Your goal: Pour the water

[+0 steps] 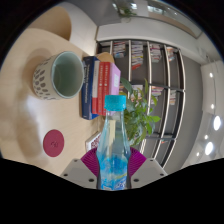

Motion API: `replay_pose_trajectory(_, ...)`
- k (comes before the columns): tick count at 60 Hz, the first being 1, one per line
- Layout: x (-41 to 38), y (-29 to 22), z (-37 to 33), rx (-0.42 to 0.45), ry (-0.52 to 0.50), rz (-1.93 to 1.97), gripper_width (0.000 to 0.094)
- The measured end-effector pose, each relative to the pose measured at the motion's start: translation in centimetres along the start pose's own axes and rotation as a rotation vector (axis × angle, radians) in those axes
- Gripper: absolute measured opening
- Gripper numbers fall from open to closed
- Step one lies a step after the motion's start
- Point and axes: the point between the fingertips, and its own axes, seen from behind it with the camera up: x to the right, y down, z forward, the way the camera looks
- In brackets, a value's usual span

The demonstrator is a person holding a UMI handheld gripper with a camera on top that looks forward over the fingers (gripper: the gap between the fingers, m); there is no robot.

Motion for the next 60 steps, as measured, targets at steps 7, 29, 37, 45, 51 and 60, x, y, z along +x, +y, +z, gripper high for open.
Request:
replay_pose_trajectory(7, -0.1, -2.1, 1.1, 0.003, 0.031, -0.222, 0.0337)
replay_pose_trajectory(29, 1.7, -8.1, 1.7, 0.069, 0.211, -0.712, 0.0357)
replay_pose_trajectory(37, 1.2, -8.2, 1.8, 0.066, 0.201, -0.736, 0.0359)
replay_pose_trajectory(45, 1.4, -7.9, 1.2, 0.076, 0.186, -0.588, 0.0357)
replay_pose_trajectory(51, 3.4, -8.0, -0.2, 0.101, 0.169, -0.303, 0.0356)
replay_pose_trajectory(60, 7.7, -7.2, -2.9, 0.133, 0.142, 0.207, 0.0358)
